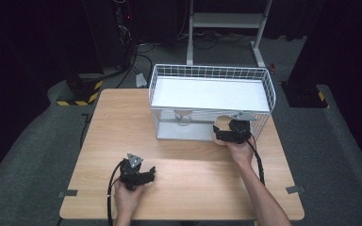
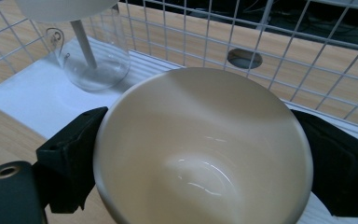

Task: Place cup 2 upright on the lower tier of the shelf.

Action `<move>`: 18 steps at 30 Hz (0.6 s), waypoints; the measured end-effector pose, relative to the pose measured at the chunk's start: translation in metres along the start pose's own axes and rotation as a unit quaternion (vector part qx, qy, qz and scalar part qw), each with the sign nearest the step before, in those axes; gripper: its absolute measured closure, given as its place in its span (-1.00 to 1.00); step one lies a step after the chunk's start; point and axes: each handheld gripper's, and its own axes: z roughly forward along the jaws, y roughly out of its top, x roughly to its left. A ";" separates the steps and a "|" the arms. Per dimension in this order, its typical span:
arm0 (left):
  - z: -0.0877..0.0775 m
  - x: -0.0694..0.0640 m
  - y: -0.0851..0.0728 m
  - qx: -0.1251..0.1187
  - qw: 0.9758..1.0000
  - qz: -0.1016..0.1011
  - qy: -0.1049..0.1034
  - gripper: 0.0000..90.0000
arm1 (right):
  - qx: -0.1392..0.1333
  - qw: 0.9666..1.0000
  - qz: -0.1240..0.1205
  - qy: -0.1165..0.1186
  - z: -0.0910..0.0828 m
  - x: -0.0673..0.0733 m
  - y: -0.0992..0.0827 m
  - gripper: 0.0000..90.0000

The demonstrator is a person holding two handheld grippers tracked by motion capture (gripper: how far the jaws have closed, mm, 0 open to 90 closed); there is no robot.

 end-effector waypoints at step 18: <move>0.000 0.000 0.000 -0.001 1.000 0.000 0.000 -0.59 | -0.008 1.000 -0.010 -0.003 -0.001 0.001 -0.001 -0.82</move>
